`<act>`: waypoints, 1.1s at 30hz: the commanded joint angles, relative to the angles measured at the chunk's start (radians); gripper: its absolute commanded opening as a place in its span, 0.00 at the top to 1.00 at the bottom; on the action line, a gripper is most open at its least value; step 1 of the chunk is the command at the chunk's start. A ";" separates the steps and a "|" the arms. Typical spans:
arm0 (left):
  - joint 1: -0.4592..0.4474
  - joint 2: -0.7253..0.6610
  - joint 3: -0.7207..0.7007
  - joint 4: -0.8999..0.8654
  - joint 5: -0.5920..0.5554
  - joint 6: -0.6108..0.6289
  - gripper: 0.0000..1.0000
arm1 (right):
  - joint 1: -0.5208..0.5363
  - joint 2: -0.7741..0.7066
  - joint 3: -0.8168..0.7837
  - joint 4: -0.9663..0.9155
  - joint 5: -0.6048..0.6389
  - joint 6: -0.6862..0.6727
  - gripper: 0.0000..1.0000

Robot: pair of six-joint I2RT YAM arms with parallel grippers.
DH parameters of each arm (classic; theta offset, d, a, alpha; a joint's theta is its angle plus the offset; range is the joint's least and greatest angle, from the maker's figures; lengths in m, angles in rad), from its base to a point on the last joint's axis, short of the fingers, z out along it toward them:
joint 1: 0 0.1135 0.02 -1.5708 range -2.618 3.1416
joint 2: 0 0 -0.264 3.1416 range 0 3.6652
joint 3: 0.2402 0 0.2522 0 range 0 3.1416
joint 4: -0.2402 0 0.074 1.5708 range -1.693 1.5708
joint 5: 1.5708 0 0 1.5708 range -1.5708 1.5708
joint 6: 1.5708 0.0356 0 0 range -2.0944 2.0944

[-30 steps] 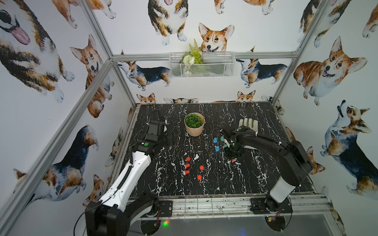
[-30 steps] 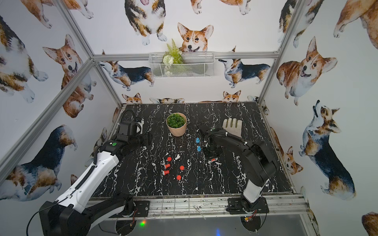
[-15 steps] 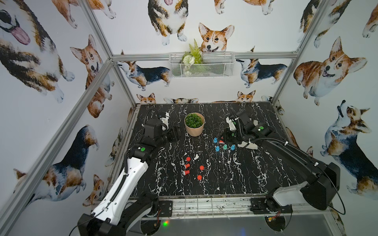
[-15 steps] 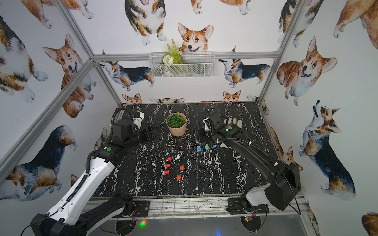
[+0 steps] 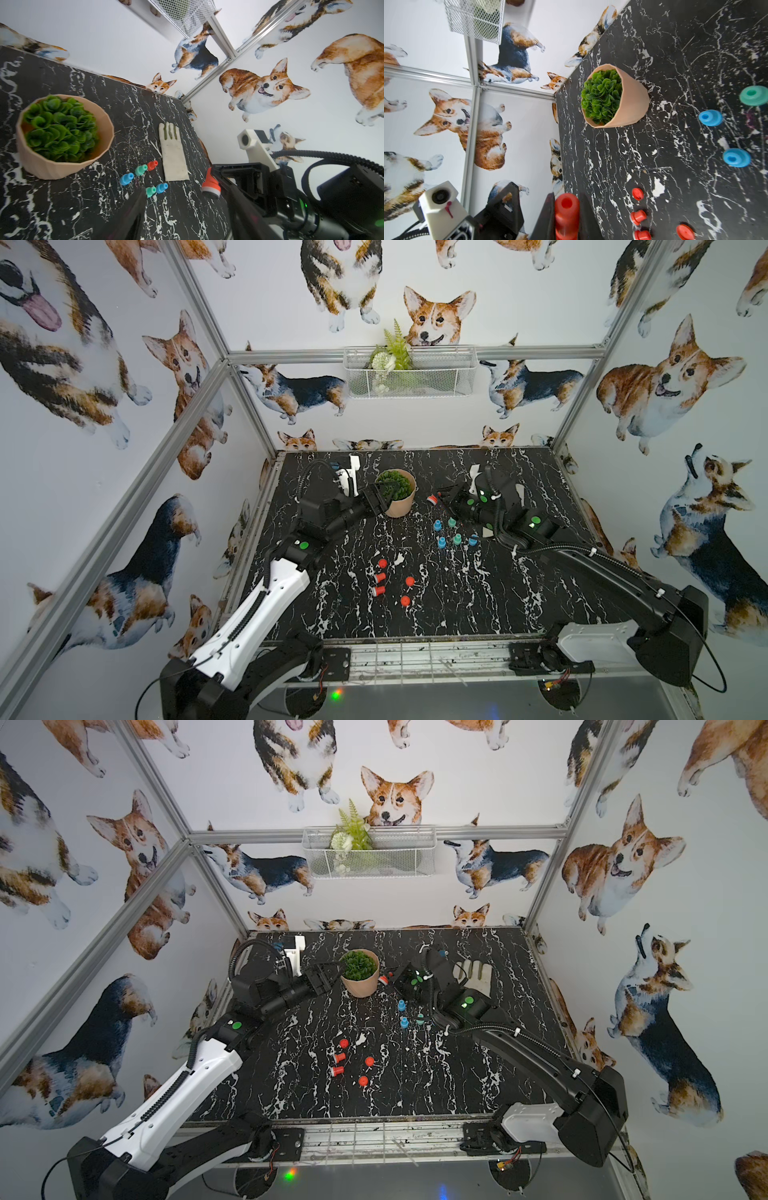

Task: Close the stamp cap
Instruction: Pick up the stamp from the center of the board.

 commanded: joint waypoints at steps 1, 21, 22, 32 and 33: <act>-0.056 0.029 0.027 0.080 -0.010 -0.008 0.35 | 0.021 0.019 0.025 0.105 0.074 0.220 1.00; -0.153 0.164 0.098 0.054 -0.087 0.040 0.54 | 0.029 0.040 0.034 0.185 0.010 0.293 1.00; -0.154 0.165 0.099 0.056 -0.088 0.040 0.55 | 0.029 0.040 0.034 0.186 0.009 0.295 1.00; -0.153 0.185 0.120 0.079 -0.065 0.066 0.71 | 0.034 0.037 0.012 0.219 -0.014 0.321 1.00; -0.153 0.184 0.120 0.080 -0.063 0.067 0.72 | 0.034 0.036 0.009 0.222 -0.015 0.323 1.00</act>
